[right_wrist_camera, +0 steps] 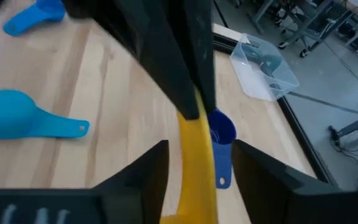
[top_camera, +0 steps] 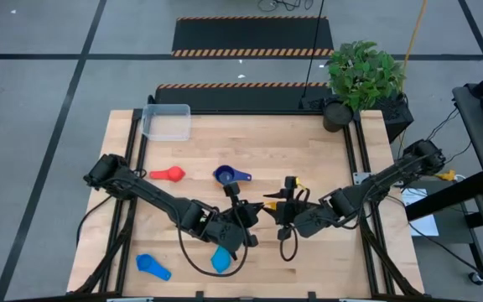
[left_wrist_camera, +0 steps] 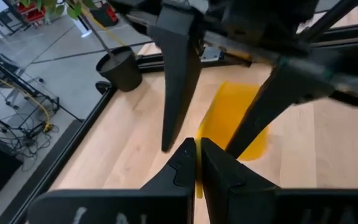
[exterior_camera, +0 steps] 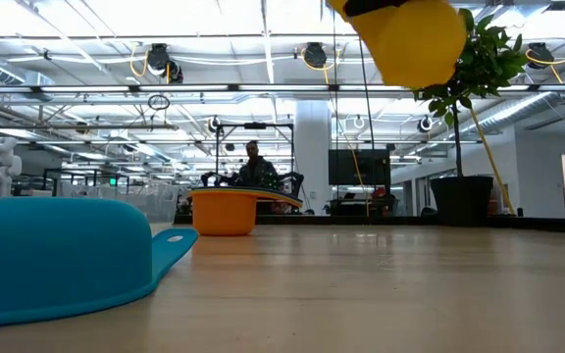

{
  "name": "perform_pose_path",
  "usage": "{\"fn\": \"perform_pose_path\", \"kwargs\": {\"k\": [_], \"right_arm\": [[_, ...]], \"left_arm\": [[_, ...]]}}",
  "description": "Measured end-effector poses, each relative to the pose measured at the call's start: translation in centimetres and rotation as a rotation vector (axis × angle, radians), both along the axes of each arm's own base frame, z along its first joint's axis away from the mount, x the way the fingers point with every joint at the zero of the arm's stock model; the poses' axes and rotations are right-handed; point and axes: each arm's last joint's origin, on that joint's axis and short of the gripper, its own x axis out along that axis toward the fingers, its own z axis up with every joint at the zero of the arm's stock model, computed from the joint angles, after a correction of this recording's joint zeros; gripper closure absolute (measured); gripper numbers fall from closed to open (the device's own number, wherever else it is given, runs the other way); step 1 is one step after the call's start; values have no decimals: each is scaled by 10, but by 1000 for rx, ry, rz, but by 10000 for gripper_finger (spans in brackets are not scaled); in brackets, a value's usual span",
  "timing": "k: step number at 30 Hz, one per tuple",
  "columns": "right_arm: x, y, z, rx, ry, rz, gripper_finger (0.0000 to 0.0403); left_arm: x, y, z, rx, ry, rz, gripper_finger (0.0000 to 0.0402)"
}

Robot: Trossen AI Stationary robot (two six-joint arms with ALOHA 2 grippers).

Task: Nest measuring cups in basket
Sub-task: Stack the yellow measuring cup on top of the violet measuring cup

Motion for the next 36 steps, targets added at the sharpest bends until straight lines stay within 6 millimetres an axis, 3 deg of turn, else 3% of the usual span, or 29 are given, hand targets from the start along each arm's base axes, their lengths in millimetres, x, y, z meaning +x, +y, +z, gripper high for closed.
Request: {"fn": "perform_pose_path", "kwargs": {"k": [6,14,24,30,36], "right_arm": [[2,1,-4,-22,24,14,306],[0,2,-4,-27,54,72,396],[-15,0,13,-6,29,91,400],[-40,2,35,53,-30,125,401],[-62,11,52,81,-94,205,401]], "left_arm": [[-1,-1,-1,7,11,-8,395],[1,-2,1,-26,-9,-26,349],[0,-21,17,120,-77,-150,276],[-24,-34,42,142,-159,-75,230],[-51,-49,66,83,-231,-102,222]]}}
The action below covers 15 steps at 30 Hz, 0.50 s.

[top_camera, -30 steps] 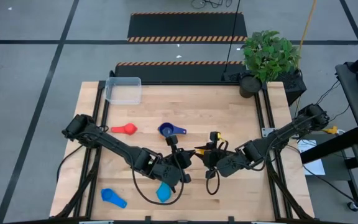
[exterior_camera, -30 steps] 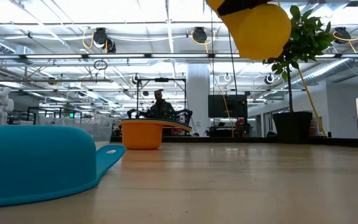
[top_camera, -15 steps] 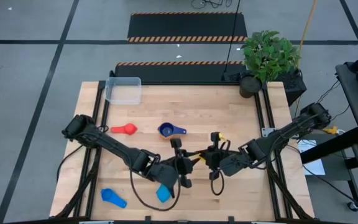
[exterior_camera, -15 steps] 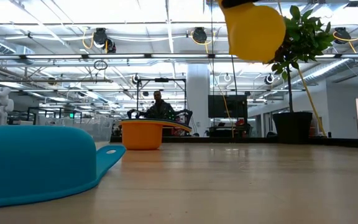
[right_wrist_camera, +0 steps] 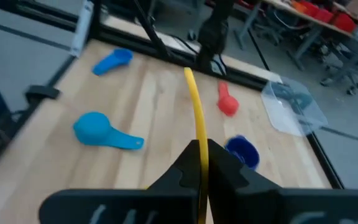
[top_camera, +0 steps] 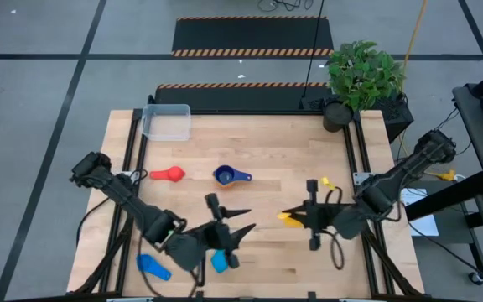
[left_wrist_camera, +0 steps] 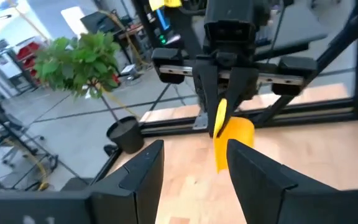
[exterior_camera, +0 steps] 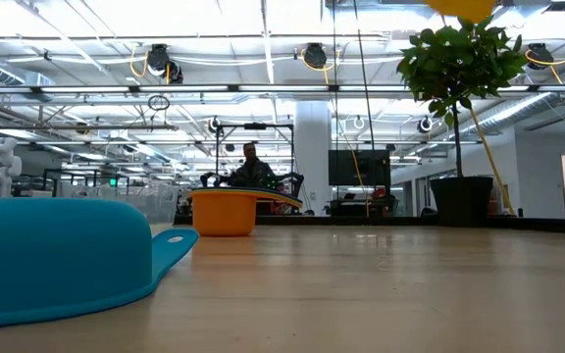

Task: Nest measuring cups in basket
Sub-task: Stack the yellow measuring cup on top of the violet measuring cup

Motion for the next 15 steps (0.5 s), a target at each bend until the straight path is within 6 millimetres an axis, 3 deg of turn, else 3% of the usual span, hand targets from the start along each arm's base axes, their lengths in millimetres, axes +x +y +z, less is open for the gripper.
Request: {"fn": "perform_pose_path", "kwargs": {"k": [5,15], "right_arm": [[-15,8,12,28,-57,67,401],[-44,29,35,18,-206,222,401]], "left_arm": [[-7,-11,-4,63,44,-42,222],[6,3,-5,21,-20,-29,222]]}}
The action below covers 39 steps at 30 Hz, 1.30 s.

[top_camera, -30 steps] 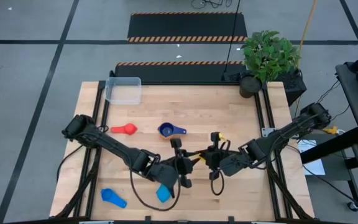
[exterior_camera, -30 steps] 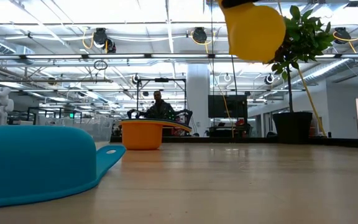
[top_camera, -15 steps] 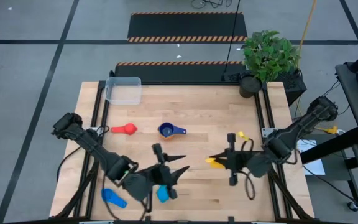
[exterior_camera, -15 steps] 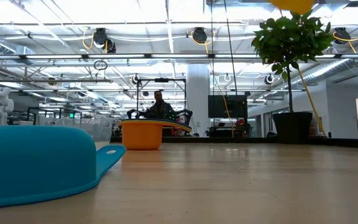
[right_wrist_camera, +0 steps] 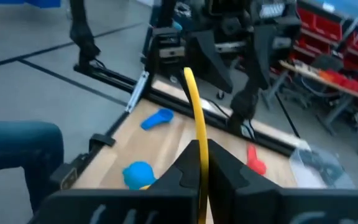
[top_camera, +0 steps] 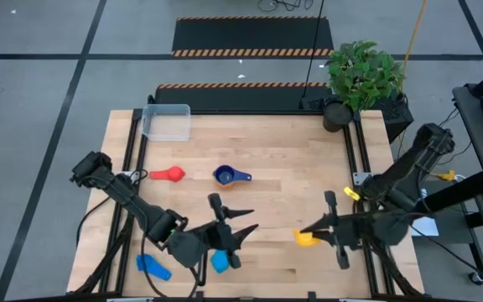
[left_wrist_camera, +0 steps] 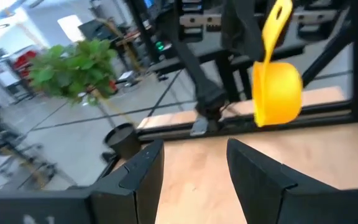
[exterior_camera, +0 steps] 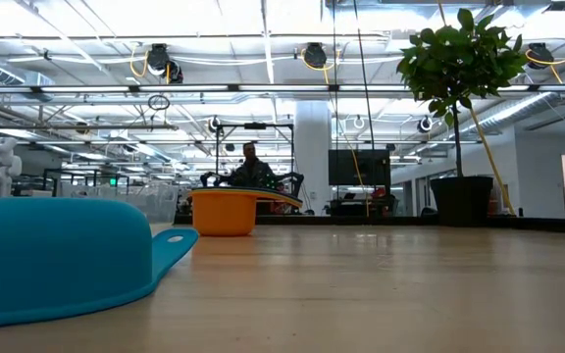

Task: Nest measuring cups in basket
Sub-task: Stack the yellow measuring cup on top of the violet measuring cup

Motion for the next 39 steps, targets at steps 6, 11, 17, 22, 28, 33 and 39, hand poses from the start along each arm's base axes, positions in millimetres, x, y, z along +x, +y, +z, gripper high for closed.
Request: {"fn": "perform_pose_path", "kwargs": {"k": [6,11,17,22,28,33,39], "right_arm": [[-14,15,10,4,-91,82,401],[-33,31,21,11,-184,190,401],[-54,41,22,-7,-307,196,401],[-71,30,15,20,-433,214,401],[-87,0,1,126,-561,216,401],[-94,-22,-19,247,-712,247,401],[-96,-38,-34,332,-842,219,401]], "left_arm": [[9,7,-1,-30,-48,-82,222],[13,8,3,-79,-98,-164,222],[18,1,7,-112,-188,-261,222],[25,-1,3,-71,-227,-270,222],[39,7,-6,-70,-241,-271,222],[52,15,-11,-121,-292,-324,222],[76,20,-34,-82,-373,-386,222]]}}
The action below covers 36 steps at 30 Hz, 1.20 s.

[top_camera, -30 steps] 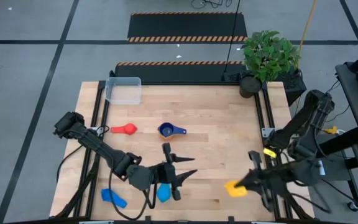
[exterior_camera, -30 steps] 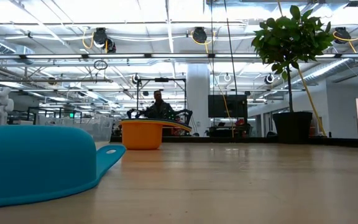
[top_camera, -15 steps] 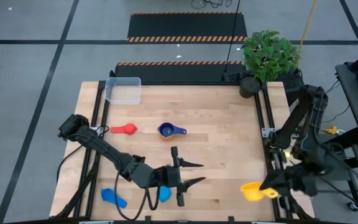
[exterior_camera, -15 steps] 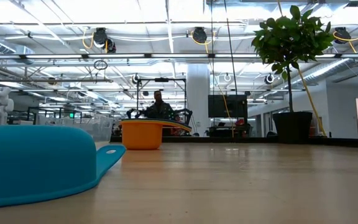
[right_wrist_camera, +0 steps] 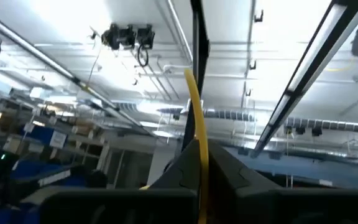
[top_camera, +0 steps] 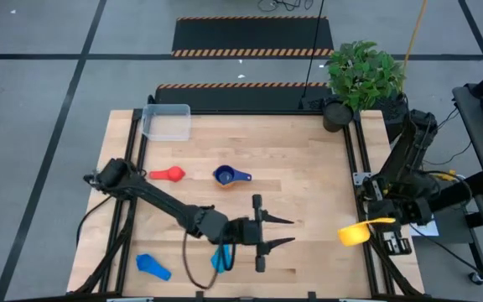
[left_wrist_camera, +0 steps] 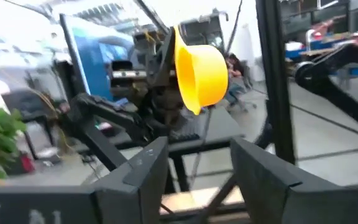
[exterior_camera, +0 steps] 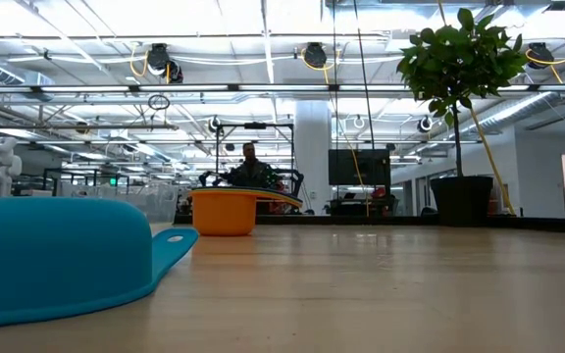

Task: Nest measuring cups in basket
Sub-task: Stack the yellow measuring cup on top of the violet measuring cup

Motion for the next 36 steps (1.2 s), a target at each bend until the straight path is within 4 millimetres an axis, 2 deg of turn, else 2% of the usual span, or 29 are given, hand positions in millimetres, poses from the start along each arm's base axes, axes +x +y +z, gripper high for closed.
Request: {"fn": "perform_pose_path", "kwargs": {"k": [5,11,20,25,30,36], "right_arm": [[-1,0,-2,-10,-42,29,401],[1,5,-5,-49,-58,30,401],[17,11,-10,-55,-114,71,401],[25,13,-14,-42,-118,75,401],[31,15,-17,-56,-158,111,401],[38,15,-20,-66,-150,81,401]], "left_arm": [[9,-2,-12,80,-89,37,222],[15,-5,-23,71,-212,16,222],[42,-19,-30,172,-243,44,222],[50,-23,-29,147,-263,30,222],[59,-27,-36,160,-276,-17,222],[64,-23,-38,119,-273,18,222]]}}
